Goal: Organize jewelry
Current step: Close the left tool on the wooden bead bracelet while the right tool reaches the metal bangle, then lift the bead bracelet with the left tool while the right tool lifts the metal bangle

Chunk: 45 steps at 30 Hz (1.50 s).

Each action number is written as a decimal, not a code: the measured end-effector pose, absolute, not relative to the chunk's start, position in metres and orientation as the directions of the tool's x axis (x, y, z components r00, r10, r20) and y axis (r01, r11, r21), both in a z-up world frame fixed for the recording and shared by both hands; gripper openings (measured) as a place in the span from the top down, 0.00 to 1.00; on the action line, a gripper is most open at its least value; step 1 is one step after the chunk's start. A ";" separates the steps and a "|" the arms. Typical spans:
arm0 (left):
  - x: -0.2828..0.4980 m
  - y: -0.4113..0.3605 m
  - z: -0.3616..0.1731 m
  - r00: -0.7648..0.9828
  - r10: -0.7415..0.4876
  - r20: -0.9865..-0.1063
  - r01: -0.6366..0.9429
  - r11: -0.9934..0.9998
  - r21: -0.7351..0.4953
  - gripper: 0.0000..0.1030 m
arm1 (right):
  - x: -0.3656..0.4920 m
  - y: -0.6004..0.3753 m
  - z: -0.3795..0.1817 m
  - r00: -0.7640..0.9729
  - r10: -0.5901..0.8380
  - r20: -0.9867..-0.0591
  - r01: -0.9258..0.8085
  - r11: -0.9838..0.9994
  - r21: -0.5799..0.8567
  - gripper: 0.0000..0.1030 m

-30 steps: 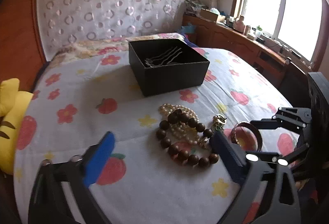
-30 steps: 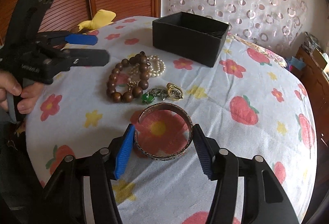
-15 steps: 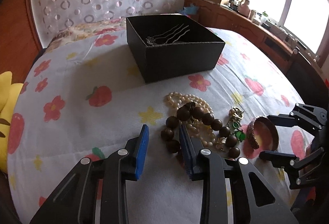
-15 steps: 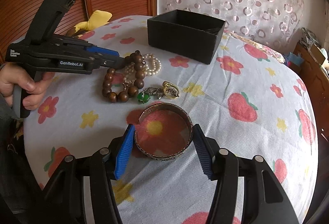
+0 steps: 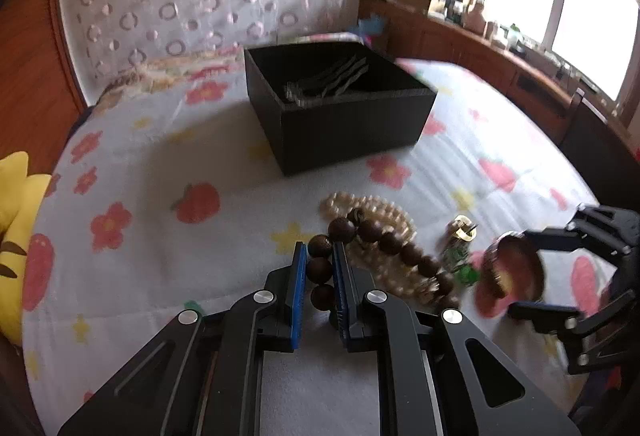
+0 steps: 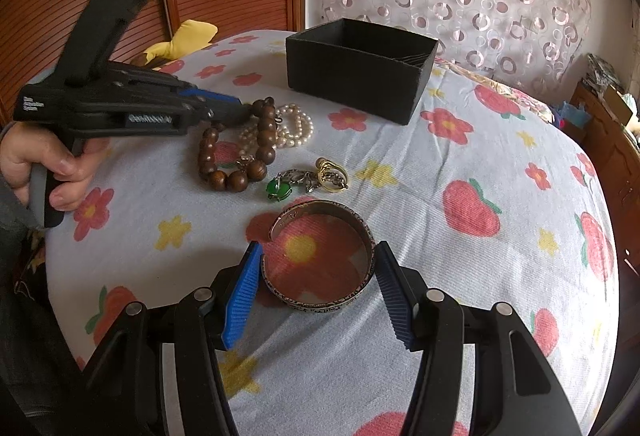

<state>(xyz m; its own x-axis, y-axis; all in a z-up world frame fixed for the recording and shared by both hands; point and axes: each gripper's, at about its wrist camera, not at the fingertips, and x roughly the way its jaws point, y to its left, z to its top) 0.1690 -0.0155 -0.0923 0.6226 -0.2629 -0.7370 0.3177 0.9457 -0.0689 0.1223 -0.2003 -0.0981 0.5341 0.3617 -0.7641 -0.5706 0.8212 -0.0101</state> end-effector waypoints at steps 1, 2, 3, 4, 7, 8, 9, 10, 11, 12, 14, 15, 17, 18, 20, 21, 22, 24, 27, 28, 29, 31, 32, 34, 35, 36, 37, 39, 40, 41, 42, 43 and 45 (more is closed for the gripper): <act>0.167 -0.016 -0.088 0.633 -0.270 -0.725 0.317 0.945 -0.076 0.88 | 0.122 -0.200 -0.098 0.534 0.362 -0.764 -0.571 0.821 -0.009 0.42; 0.164 -0.014 -0.082 0.644 -0.276 -0.713 0.315 0.946 -0.081 0.88 | 0.123 -0.200 -0.098 0.533 0.362 -0.764 -0.571 0.821 -0.009 0.42; 0.161 -0.013 -0.077 0.655 -0.282 -0.701 0.315 0.945 -0.085 0.88 | 0.122 -0.200 -0.098 0.534 0.362 -0.764 -0.570 0.821 -0.010 0.42; 0.157 -0.013 -0.068 0.670 -0.292 -0.683 0.320 0.943 -0.089 0.88 | 0.122 -0.200 -0.098 0.535 0.361 -0.764 -0.570 0.821 -0.011 0.42; 0.147 -0.014 -0.050 0.700 -0.302 -0.648 0.332 0.940 -0.080 0.88 | 0.122 -0.200 -0.098 0.534 0.362 -0.764 -0.570 0.821 -0.010 0.42; 0.145 -0.015 -0.046 0.705 -0.305 -0.641 0.335 0.939 -0.079 0.88 | 0.122 -0.200 -0.098 0.534 0.362 -0.764 -0.570 0.821 -0.010 0.42; 0.141 -0.016 -0.040 0.713 -0.312 -0.628 0.341 0.937 -0.078 0.88 | 0.122 -0.200 -0.098 0.534 0.362 -0.764 -0.570 0.821 -0.010 0.42; 0.139 -0.017 -0.036 0.717 -0.317 -0.621 0.346 0.935 -0.078 0.88 | 0.122 -0.200 -0.098 0.534 0.362 -0.764 -0.570 0.821 -0.010 0.42; 0.137 -0.019 -0.032 0.721 -0.323 -0.613 0.352 0.933 -0.077 0.88 | 0.122 -0.200 -0.098 0.534 0.362 -0.764 -0.570 0.821 -0.009 0.42; 0.134 -0.021 -0.027 0.729 -0.326 -0.603 0.356 0.931 -0.072 0.88 | 0.122 -0.200 -0.098 0.534 0.362 -0.764 -0.570 0.821 -0.009 0.42; 0.129 -0.023 -0.020 0.739 -0.329 -0.588 0.361 0.930 -0.066 0.88 | 0.123 -0.201 -0.098 0.533 0.363 -0.765 -0.570 0.821 -0.007 0.42; 0.127 -0.023 -0.016 0.744 -0.334 -0.579 0.364 0.929 -0.067 0.88 | 0.123 -0.201 -0.098 0.532 0.363 -0.765 -0.570 0.821 -0.007 0.42; 0.125 -0.024 -0.010 0.751 -0.342 -0.564 0.370 0.926 -0.068 0.88 | 0.123 -0.201 -0.098 0.533 0.363 -0.764 -0.570 0.822 -0.008 0.42; 0.124 -0.025 -0.007 0.755 -0.343 -0.559 0.372 0.926 -0.066 0.88 | 0.123 -0.201 -0.098 0.533 0.363 -0.764 -0.570 0.821 -0.008 0.42; 0.121 -0.025 0.001 0.765 -0.346 -0.543 0.374 0.925 -0.063 0.88 | 0.124 -0.201 -0.098 0.532 0.368 -0.763 -0.570 0.821 -0.001 0.42; 0.120 -0.025 0.004 0.770 -0.348 -0.535 0.375 0.925 -0.062 0.88 | 0.124 -0.202 -0.098 0.530 0.372 -0.762 -0.571 0.821 0.005 0.42; 0.118 -0.025 0.007 0.774 -0.348 -0.529 0.375 0.925 -0.060 0.88 | 0.124 -0.203 -0.098 0.526 0.380 -0.761 -0.573 0.819 0.012 0.42; 0.117 -0.024 0.012 0.781 -0.349 -0.518 0.375 0.925 -0.058 0.88 | 0.124 -0.203 -0.098 0.529 0.389 -0.754 -0.578 0.816 0.015 0.42; 0.116 -0.024 0.018 0.789 -0.348 -0.507 0.374 0.926 -0.054 0.88 | 0.123 -0.203 -0.096 0.544 0.387 -0.745 -0.577 0.817 0.003 0.42; 0.116 -0.024 0.020 0.791 -0.347 -0.504 0.373 0.926 -0.052 0.88 | 0.122 -0.202 -0.095 0.544 0.389 -0.743 -0.578 0.816 0.005 0.42; 0.116 -0.024 0.021 0.793 -0.345 -0.501 0.372 0.927 -0.050 0.88 | 0.122 -0.202 -0.093 0.546 0.392 -0.740 -0.579 0.815 0.005 0.42; 0.118 -0.023 0.024 0.797 -0.344 -0.496 0.371 0.928 -0.048 0.88 | 0.120 -0.202 -0.089 0.555 0.397 -0.731 -0.581 0.814 0.002 0.42; 0.118 -0.023 0.025 0.799 -0.343 -0.494 0.370 0.928 -0.046 0.88 | 0.120 -0.202 -0.085 0.559 0.401 -0.726 -0.582 0.813 0.001 0.42; 0.119 -0.025 0.028 0.802 -0.341 -0.491 0.369 0.928 -0.041 0.88 | 0.120 -0.201 -0.078 0.570 0.406 -0.715 -0.583 0.812 -0.004 0.42; 0.121 -0.025 0.029 0.803 -0.339 -0.490 0.369 0.929 -0.039 0.88 | 0.121 -0.201 -0.075 0.575 0.408 -0.709 -0.584 0.812 -0.006 0.42; 0.121 -0.026 0.030 0.804 -0.338 -0.489 0.368 0.929 -0.037 0.88 | 0.122 -0.201 -0.070 0.581 0.412 -0.702 -0.585 0.811 -0.009 0.42; 0.123 -0.027 0.031 0.806 -0.337 -0.486 0.368 0.929 -0.033 0.88 | 0.123 -0.201 -0.066 0.589 0.415 -0.694 -0.585 0.811 -0.012 0.42; 0.125 -0.029 0.033 0.809 -0.334 -0.484 0.368 0.930 -0.027 0.88 | 0.125 -0.201 -0.057 0.601 0.418 -0.681 -0.585 0.811 -0.018 0.42; 0.128 -0.029 0.034 0.810 -0.333 -0.483 0.367 0.930 -0.025 0.88 | 0.127 -0.201 -0.053 0.607 0.419 -0.675 -0.584 0.811 -0.022 0.42; 0.129 -0.030 0.035 0.811 -0.330 -0.482 0.365 0.931 -0.024 0.88 | 0.129 -0.201 -0.049 0.614 0.418 -0.669 -0.583 0.812 -0.027 0.42; 0.133 -0.031 0.035 0.812 -0.328 -0.484 0.363 0.931 -0.021 0.88 | 0.131 -0.201 -0.045 0.620 0.418 -0.664 -0.581 0.813 -0.030 0.42; 0.134 -0.031 0.034 0.813 -0.325 -0.484 0.361 0.932 -0.019 0.88 | 0.133 -0.202 -0.043 0.624 0.418 -0.660 -0.580 0.814 -0.032 0.42; 0.139 -0.033 0.034 0.813 -0.319 -0.486 0.358 0.934 -0.014 0.88 | 0.138 -0.203 -0.036 0.635 0.418 -0.650 -0.575 0.818 -0.036 0.42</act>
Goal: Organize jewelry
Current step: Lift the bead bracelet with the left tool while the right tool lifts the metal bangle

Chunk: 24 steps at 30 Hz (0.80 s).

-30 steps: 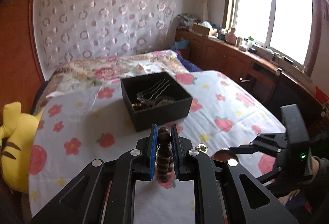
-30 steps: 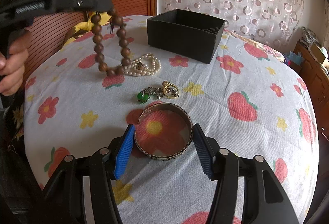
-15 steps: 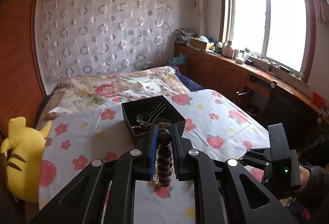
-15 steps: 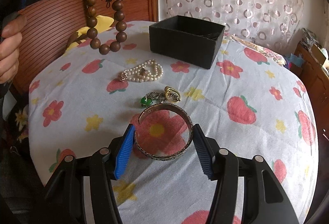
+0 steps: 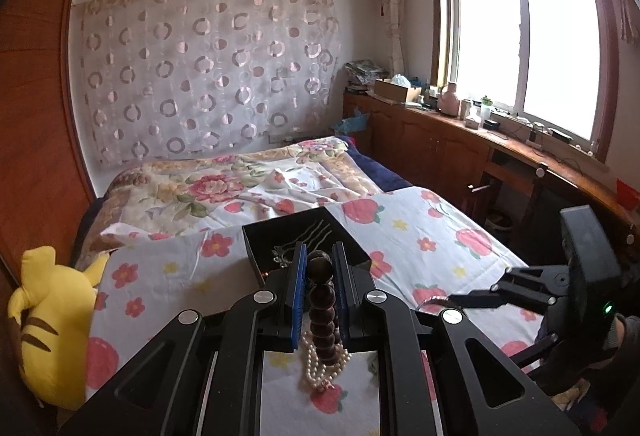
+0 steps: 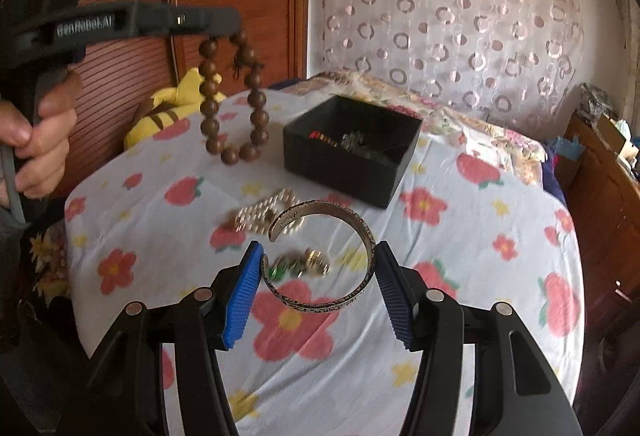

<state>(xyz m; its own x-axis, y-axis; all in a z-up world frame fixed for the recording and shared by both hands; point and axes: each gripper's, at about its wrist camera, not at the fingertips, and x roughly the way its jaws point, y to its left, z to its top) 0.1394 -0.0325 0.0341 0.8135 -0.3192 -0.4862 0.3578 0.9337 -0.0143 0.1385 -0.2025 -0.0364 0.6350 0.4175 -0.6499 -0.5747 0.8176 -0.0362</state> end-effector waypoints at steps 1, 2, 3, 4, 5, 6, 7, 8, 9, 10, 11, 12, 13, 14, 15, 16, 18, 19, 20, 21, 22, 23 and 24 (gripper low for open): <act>0.143 -0.033 0.034 0.814 -0.314 -0.489 0.354 0.935 -0.011 0.88 | 0.141 -0.203 -0.034 0.640 0.417 -0.645 -0.572 0.820 -0.038 0.42; 0.146 -0.033 0.033 0.813 -0.310 -0.493 0.351 0.936 -0.010 0.88 | 0.145 -0.203 -0.031 0.646 0.415 -0.640 -0.569 0.821 -0.042 0.42; 0.151 -0.033 0.032 0.813 -0.305 -0.497 0.347 0.938 -0.009 0.88 | 0.148 -0.202 -0.029 0.650 0.414 -0.637 -0.568 0.822 -0.045 0.42; 0.152 -0.034 0.032 0.812 -0.302 -0.499 0.344 0.939 -0.008 0.88 | 0.152 -0.202 -0.027 0.654 0.412 -0.634 -0.566 0.823 -0.049 0.42; 0.156 -0.034 0.031 0.812 -0.298 -0.502 0.341 0.940 -0.006 0.88 | 0.155 -0.202 -0.025 0.658 0.411 -0.631 -0.563 0.825 -0.051 0.42; 0.159 -0.034 0.031 0.812 -0.294 -0.504 0.339 0.941 -0.004 0.88 | 0.158 -0.201 -0.024 0.661 0.409 -0.629 -0.562 0.826 -0.053 0.42; 0.164 -0.034 0.030 0.812 -0.289 -0.507 0.335 0.942 -0.001 0.88 | 0.162 -0.201 -0.022 0.664 0.407 -0.627 -0.559 0.827 -0.055 0.42; 0.168 -0.034 0.031 0.811 -0.285 -0.510 0.332 0.943 0.000 0.88 | 0.166 -0.200 -0.020 0.668 0.405 -0.624 -0.557 0.829 -0.058 0.42; 0.172 -0.034 0.031 0.811 -0.282 -0.513 0.329 0.944 0.001 0.88 | 0.170 -0.201 -0.019 0.672 0.403 -0.621 -0.554 0.830 -0.060 0.42; 0.177 -0.034 0.033 0.811 -0.277 -0.515 0.326 0.946 0.003 0.88 | 0.174 -0.200 -0.017 0.675 0.402 -0.618 -0.551 0.832 -0.061 0.42; 0.182 -0.035 0.034 0.811 -0.273 -0.517 0.323 0.947 0.006 0.88 | 0.177 -0.199 -0.016 0.677 0.402 -0.616 -0.549 0.834 -0.060 0.42; 0.187 -0.035 0.035 0.812 -0.268 -0.519 0.318 0.948 0.009 0.88 | 0.182 -0.199 -0.014 0.679 0.402 -0.614 -0.546 0.836 -0.056 0.42; 0.191 -0.035 0.036 0.812 -0.264 -0.520 0.315 0.949 0.010 0.88 | 0.186 -0.198 -0.014 0.680 0.403 -0.613 -0.544 0.838 -0.052 0.42; 0.195 -0.035 0.037 0.813 -0.261 -0.521 0.311 0.950 0.010 0.88 | 0.192 -0.197 -0.012 0.680 0.403 -0.613 -0.541 0.839 -0.049 0.42; 0.199 -0.035 0.039 0.813 -0.258 -0.522 0.308 0.951 0.010 0.88 | 0.196 -0.196 -0.012 0.680 0.402 -0.613 -0.540 0.840 -0.049 0.42; 0.206 -0.036 0.039 0.811 -0.254 -0.526 0.304 0.953 0.009 0.88 | 0.201 -0.195 -0.011 0.682 0.399 -0.613 -0.537 0.842 -0.050 0.42; 0.214 -0.036 0.038 0.806 -0.254 -0.534 0.301 0.954 0.001 0.88 | 0.210 -0.193 -0.010 0.682 0.394 -0.616 -0.534 0.844 -0.050 0.42; 0.221 -0.037 0.036 0.804 -0.248 -0.540 0.295 0.955 0.001 0.88 | 0.215 -0.191 -0.010 0.679 0.393 -0.620 -0.533 0.844 -0.049 0.42; 0.226 -0.039 0.035 0.803 -0.244 -0.543 0.291 0.957 0.001 0.88 | 0.219 -0.189 -0.010 0.679 0.389 -0.623 -0.532 0.845 -0.052 0.42; 0.232 -0.039 0.032 0.799 -0.242 -0.551 0.288 0.958 -0.003 0.88 | 0.223 -0.188 -0.010 0.680 0.384 -0.624 -0.529 0.847 -0.056 0.42; 0.237 -0.040 0.030 0.795 -0.242 -0.556 0.288 0.958 -0.006 0.88 | 0.227 -0.187 -0.010 0.680 0.380 -0.627 -0.527 0.847 -0.059 0.42; 0.242 -0.041 0.027 0.791 -0.241 -0.563 0.287 0.958 -0.007 0.88 | 0.231 -0.185 -0.011 0.679 0.375 -0.632 -0.526 0.848 -0.062 0.42; 0.247 -0.043 0.023 0.788 -0.236 -0.569 0.285 0.959 -0.004 0.88 | 0.234 -0.184 -0.012 0.677 0.372 -0.635 -0.525 0.849 -0.063 0.42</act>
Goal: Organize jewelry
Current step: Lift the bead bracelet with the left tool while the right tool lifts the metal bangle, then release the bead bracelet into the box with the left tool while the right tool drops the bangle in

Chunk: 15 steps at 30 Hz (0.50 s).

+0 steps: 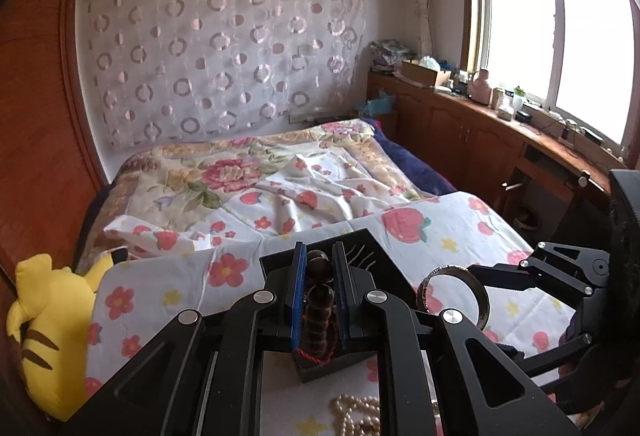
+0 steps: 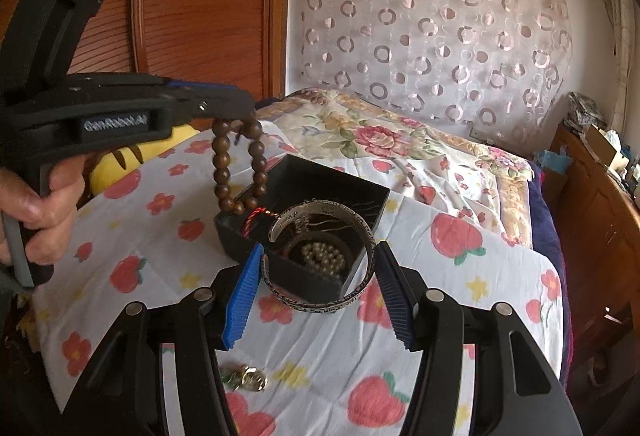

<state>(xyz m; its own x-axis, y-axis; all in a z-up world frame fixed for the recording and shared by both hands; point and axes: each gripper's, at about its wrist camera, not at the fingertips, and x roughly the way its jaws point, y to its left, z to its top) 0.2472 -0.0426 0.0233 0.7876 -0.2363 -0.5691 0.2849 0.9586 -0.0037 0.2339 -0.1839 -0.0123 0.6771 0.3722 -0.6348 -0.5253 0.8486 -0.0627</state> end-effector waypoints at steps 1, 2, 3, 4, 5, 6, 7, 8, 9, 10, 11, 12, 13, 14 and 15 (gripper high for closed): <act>0.251 -0.043 0.021 0.787 -0.231 -0.573 0.283 0.959 0.001 0.88 | 0.238 -0.182 -0.014 0.675 0.367 -0.640 -0.524 0.849 -0.065 0.42; 0.256 -0.043 0.016 0.783 -0.223 -0.580 0.278 0.960 0.006 0.88 | 0.241 -0.181 -0.015 0.674 0.362 -0.644 -0.522 0.850 -0.068 0.42; 0.259 -0.042 0.011 0.776 -0.222 -0.591 0.276 0.961 0.002 0.88 | 0.243 -0.179 -0.016 0.673 0.359 -0.646 -0.520 0.851 -0.070 0.42; 0.261 -0.042 0.006 0.769 -0.222 -0.599 0.274 0.962 -0.004 0.88 | 0.246 -0.179 -0.018 0.671 0.357 -0.649 -0.520 0.852 -0.069 0.42; 0.264 -0.041 0.002 0.768 -0.213 -0.604 0.262 0.965 -0.008 0.86 | 0.249 -0.177 -0.021 0.666 0.357 -0.655 -0.522 0.850 -0.067 0.42; 0.264 -0.038 -0.002 0.773 -0.197 -0.604 0.244 0.970 -0.003 0.78 | 0.251 -0.176 -0.023 0.664 0.354 -0.659 -0.522 0.850 -0.069 0.42; 0.263 -0.035 -0.005 0.778 -0.184 -0.601 0.231 0.973 0.001 0.66 | 0.254 -0.175 -0.025 0.662 0.349 -0.663 -0.521 0.850 -0.073 0.42; 0.262 -0.033 -0.007 0.780 -0.181 -0.599 0.228 0.974 0.003 0.60 | 0.256 -0.173 -0.028 0.660 0.344 -0.668 -0.520 0.851 -0.076 0.42; 0.260 -0.031 -0.009 0.783 -0.175 -0.597 0.224 0.975 0.008 0.54 | 0.257 -0.172 -0.030 0.659 0.343 -0.670 -0.520 0.851 -0.076 0.42; 0.258 -0.029 -0.011 0.787 -0.163 -0.595 0.218 0.976 0.021 0.53 | 0.260 -0.171 -0.032 0.657 0.342 -0.672 -0.520 0.851 -0.076 0.42; 0.256 -0.028 -0.013 0.788 -0.153 -0.597 0.215 0.976 0.033 0.52 | 0.262 -0.170 -0.034 0.655 0.341 -0.674 -0.520 0.851 -0.075 0.42; 0.255 -0.026 -0.014 0.788 -0.144 -0.598 0.212 0.976 0.044 0.44 | 0.264 -0.168 -0.035 0.653 0.340 -0.676 -0.520 0.851 -0.074 0.42; 0.253 -0.024 -0.015 0.793 -0.132 -0.595 0.205 0.977 0.056 0.34 | 0.267 -0.167 -0.037 0.651 0.340 -0.679 -0.520 0.851 -0.072 0.42; 0.251 -0.023 -0.014 0.797 -0.127 -0.590 0.201 0.978 0.060 0.30 | 0.271 -0.167 -0.039 0.649 0.339 -0.681 -0.519 0.852 -0.070 0.42; 0.247 -0.018 -0.014 0.803 -0.127 -0.583 0.196 0.979 0.056 0.26 | 0.271 -0.166 -0.040 0.648 0.337 -0.683 -0.518 0.853 -0.070 0.42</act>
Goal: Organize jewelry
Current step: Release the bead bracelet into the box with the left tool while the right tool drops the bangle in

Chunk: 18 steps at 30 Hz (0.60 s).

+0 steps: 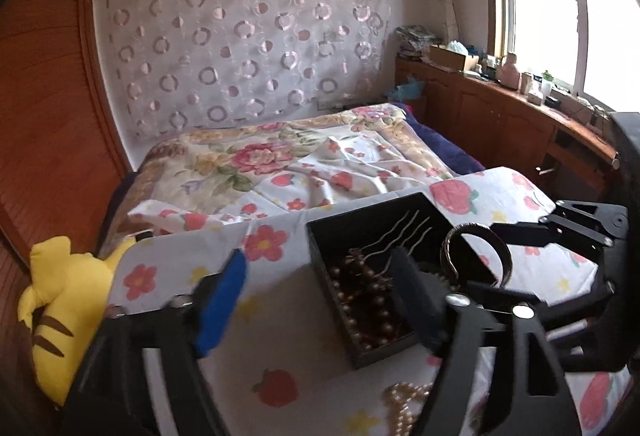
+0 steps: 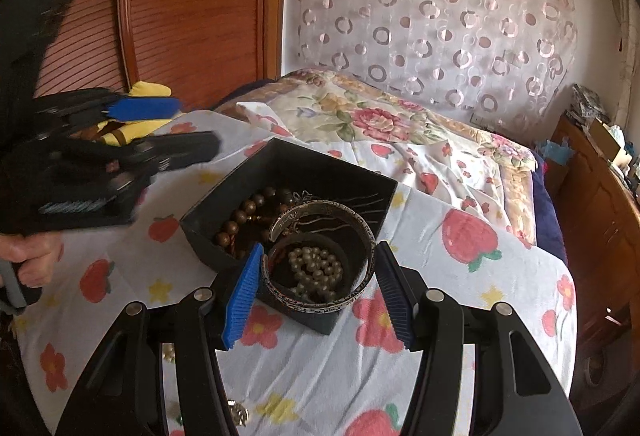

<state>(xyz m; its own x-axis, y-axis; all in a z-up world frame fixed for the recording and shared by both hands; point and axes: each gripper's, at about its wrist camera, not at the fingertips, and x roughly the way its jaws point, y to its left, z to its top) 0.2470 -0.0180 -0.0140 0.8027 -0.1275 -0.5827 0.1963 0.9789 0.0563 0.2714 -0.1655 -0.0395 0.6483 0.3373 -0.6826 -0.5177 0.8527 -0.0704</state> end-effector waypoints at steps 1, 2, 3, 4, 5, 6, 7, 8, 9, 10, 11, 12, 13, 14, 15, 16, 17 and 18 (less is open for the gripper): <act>0.245 -0.014 -0.014 0.803 -0.129 -0.581 0.194 0.980 0.051 0.23 | 0.274 -0.164 -0.041 0.647 0.334 -0.685 -0.516 0.854 -0.071 0.42; 0.243 -0.010 -0.015 0.804 -0.127 -0.581 0.187 0.981 0.045 0.20 | 0.277 -0.162 -0.042 0.647 0.332 -0.687 -0.514 0.855 -0.072 0.42; 0.241 -0.005 -0.015 0.807 -0.125 -0.577 0.181 0.983 0.040 0.14 | 0.279 -0.160 -0.043 0.646 0.330 -0.688 -0.513 0.856 -0.071 0.42; 0.238 -0.002 -0.016 0.812 -0.128 -0.570 0.179 0.983 0.035 0.09 | 0.283 -0.159 -0.044 0.644 0.329 -0.690 -0.511 0.857 -0.068 0.42; 0.234 0.002 -0.018 0.817 -0.143 -0.558 0.190 0.981 0.027 0.07 | 0.285 -0.158 -0.046 0.640 0.330 -0.694 -0.509 0.858 -0.061 0.42; 0.232 0.004 -0.019 0.818 -0.149 -0.555 0.196 0.980 0.026 0.07 | 0.287 -0.158 -0.047 0.636 0.333 -0.696 -0.509 0.859 -0.053 0.42; 0.229 0.007 -0.021 0.817 -0.149 -0.557 0.201 0.979 0.034 0.07 | 0.288 -0.157 -0.049 0.632 0.337 -0.698 -0.507 0.861 -0.043 0.42; 0.227 0.009 -0.023 0.816 -0.145 -0.559 0.203 0.978 0.043 0.07 | 0.291 -0.156 -0.050 0.629 0.339 -0.700 -0.505 0.862 -0.036 0.42; 0.224 0.012 -0.025 0.817 -0.142 -0.559 0.203 0.978 0.048 0.07 | 0.291 -0.154 -0.051 0.627 0.337 -0.702 -0.504 0.863 -0.036 0.42; 0.223 0.014 -0.027 0.817 -0.142 -0.559 0.204 0.978 0.048 0.07 | 0.292 -0.153 -0.052 0.627 0.334 -0.704 -0.503 0.864 -0.038 0.42; 0.222 0.016 -0.028 0.814 -0.146 -0.562 0.207 0.977 0.046 0.07 | 0.293 -0.152 -0.052 0.627 0.331 -0.705 -0.501 0.864 -0.040 0.42; 0.220 0.018 -0.031 0.810 -0.148 -0.567 0.210 0.977 0.045 0.07 | 0.293 -0.151 -0.052 0.627 0.332 -0.705 -0.501 0.865 -0.038 0.42; 0.219 0.020 -0.033 0.808 -0.147 -0.570 0.210 0.977 0.045 0.07 | 0.293 -0.151 -0.052 0.626 0.333 -0.705 -0.502 0.864 -0.037 0.42; 0.217 0.022 -0.035 0.807 -0.146 -0.573 0.209 0.977 0.045 0.07 | 0.293 -0.150 -0.051 0.627 0.336 -0.703 -0.500 0.865 -0.033 0.42; 0.215 0.022 -0.036 0.806 -0.148 -0.574 0.209 0.977 0.042 0.07 | 0.293 -0.151 -0.050 0.628 0.341 -0.700 -0.500 0.865 -0.028 0.41; 0.213 0.024 -0.039 0.802 -0.155 -0.576 0.213 0.976 0.034 0.07 | 0.292 -0.151 -0.048 0.628 0.344 -0.698 -0.500 0.866 -0.023 0.41; 0.211 0.025 -0.042 0.797 -0.161 -0.582 0.217 0.976 0.027 0.07 | 0.292 -0.152 -0.046 0.631 0.348 -0.694 -0.499 0.866 -0.019 0.41; 0.210 0.026 -0.044 0.790 -0.166 -0.590 0.220 0.975 0.020 0.07 | 0.290 -0.152 -0.044 0.632 0.351 -0.690 -0.501 0.865 -0.018 0.41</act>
<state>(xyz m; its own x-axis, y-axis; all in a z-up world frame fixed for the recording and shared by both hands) 0.2095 0.0258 -0.0441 0.7901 -0.1660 -0.5901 0.2200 0.9753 0.0203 0.2903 -0.1523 -0.0442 0.6324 0.3515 -0.6903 -0.5006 0.8655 -0.0180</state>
